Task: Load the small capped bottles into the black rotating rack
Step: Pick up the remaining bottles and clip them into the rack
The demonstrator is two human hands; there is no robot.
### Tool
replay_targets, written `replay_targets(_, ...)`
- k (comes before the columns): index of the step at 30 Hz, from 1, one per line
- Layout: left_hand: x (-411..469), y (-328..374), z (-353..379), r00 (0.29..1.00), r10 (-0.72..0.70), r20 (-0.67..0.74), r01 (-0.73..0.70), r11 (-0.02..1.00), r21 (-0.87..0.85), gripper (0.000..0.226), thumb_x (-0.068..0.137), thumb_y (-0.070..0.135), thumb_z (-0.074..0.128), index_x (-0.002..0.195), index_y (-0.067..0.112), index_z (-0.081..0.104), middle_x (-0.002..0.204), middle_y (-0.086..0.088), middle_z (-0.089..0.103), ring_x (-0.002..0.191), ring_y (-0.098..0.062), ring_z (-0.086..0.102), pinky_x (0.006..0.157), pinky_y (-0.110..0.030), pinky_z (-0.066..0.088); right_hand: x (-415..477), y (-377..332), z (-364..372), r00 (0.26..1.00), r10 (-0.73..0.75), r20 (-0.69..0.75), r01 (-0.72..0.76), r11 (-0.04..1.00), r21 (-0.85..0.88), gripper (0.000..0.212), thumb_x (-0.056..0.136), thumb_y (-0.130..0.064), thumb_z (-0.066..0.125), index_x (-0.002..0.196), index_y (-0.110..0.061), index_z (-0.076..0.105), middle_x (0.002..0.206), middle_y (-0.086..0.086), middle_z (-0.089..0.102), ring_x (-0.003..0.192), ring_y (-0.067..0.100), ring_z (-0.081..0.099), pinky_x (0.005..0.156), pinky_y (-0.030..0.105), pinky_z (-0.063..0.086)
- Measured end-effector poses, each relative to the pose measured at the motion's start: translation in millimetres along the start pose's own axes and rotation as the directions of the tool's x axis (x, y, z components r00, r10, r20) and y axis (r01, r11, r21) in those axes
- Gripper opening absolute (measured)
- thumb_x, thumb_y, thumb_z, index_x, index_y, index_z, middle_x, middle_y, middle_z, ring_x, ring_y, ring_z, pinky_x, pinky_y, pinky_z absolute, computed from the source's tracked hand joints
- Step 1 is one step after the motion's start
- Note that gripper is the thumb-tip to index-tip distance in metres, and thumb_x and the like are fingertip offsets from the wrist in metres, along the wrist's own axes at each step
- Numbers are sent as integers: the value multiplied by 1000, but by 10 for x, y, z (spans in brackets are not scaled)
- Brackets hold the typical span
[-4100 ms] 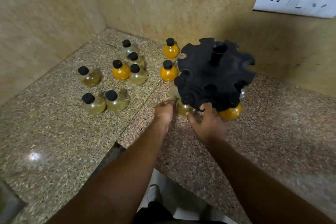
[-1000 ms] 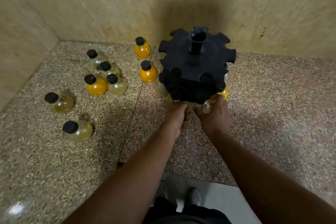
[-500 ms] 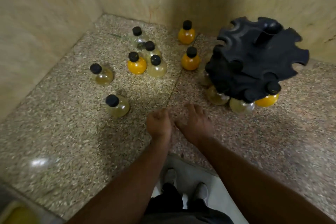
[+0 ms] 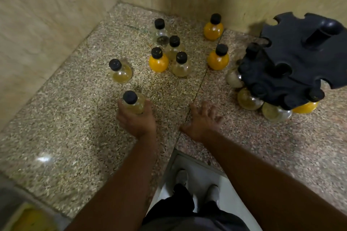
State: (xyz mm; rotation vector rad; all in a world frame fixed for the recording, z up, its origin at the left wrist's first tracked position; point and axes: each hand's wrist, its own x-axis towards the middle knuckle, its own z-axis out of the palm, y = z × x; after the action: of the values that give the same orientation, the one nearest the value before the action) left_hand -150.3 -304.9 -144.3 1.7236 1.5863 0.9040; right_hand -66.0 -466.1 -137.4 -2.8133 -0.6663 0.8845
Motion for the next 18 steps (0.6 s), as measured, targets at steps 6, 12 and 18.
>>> replay_targets(6,243,67,15,980,197,25,-196,980,-40,52,72,38,81,110,4,68,105,-19,69,101,-38,62,90,-44,46,-5,-3,-24,1000,-21,1,21,999,30,111,76,-87,52,161,-38,-1,169,12,-18,151,51,-15,112,79,1)
replay_targets(12,89,98,68,949,258,179,-250,966,-68,54,73,48,76,107,7,69,102,-14,68,98,-32,59,87,-37,45,-24,-3,-39,1000,-16,-27,17,999,41,101,84,-76,56,161,-37,3,170,11,-13,153,49,-11,114,76,4)
replay_targets(18,-149,272,95,913,268,308,-234,962,-142,50,76,46,80,107,9,69,104,-6,60,103,-29,56,86,-43,51,-151,123,-136,967,-2,-255,65,969,237,79,94,-53,52,160,-33,14,167,7,25,151,33,28,115,65,30)
